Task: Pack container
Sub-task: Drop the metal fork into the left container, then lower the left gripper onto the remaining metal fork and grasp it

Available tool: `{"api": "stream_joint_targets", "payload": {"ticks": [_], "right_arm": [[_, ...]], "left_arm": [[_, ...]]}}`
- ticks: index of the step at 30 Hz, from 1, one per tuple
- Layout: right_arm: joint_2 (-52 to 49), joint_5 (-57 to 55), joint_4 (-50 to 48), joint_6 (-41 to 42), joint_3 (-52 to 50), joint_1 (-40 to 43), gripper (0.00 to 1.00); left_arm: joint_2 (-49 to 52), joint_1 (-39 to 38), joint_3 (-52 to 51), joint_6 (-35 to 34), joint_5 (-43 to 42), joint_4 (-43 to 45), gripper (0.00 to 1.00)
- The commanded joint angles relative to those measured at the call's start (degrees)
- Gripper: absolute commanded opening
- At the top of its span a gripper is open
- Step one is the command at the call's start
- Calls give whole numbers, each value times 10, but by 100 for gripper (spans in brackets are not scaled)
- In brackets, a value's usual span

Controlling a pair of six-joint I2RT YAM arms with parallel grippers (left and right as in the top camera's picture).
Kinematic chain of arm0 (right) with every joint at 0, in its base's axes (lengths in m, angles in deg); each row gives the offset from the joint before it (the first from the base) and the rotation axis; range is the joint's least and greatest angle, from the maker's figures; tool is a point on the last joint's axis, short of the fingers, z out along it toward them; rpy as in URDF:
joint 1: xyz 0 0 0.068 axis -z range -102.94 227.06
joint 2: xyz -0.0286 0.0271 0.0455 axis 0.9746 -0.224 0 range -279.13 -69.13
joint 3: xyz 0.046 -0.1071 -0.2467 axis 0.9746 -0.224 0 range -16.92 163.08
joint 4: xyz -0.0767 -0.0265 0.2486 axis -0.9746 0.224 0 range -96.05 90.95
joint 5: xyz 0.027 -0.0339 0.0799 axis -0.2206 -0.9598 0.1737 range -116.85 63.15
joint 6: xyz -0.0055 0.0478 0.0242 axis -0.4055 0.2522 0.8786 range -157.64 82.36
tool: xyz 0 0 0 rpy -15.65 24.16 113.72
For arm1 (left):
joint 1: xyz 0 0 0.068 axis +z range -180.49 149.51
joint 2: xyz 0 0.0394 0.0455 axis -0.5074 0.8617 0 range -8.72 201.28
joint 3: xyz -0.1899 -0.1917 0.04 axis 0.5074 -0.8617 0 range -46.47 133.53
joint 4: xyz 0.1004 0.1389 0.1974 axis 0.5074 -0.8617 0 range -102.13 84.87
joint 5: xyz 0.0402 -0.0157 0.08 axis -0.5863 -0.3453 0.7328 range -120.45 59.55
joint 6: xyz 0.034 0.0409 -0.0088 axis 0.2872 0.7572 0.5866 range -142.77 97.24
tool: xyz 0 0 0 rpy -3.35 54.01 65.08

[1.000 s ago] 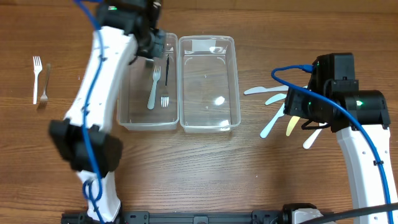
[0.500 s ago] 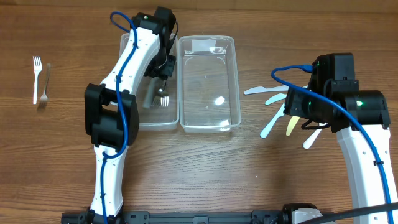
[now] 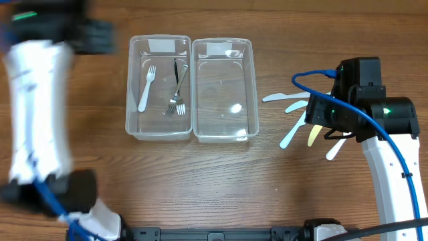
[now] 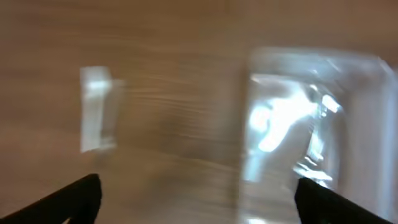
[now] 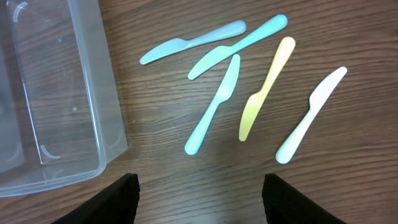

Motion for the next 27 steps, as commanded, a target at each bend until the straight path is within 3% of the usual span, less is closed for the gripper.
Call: {"api": "stream_joint_targets", "payload": {"ticks": [1, 9, 16, 27], "right_arm": [[9, 3, -2, 0, 15, 2, 66], [9, 3, 1, 0, 15, 2, 66], [9, 3, 5, 0, 15, 2, 66], [9, 2, 7, 0, 15, 2, 66]], "left_arm": [[-5, 101, -2, -3, 0, -12, 100], [93, 192, -42, 21, -8, 17, 100], [202, 207, -42, 115, -75, 47, 100], [326, 208, -42, 133, -85, 62, 100]]}}
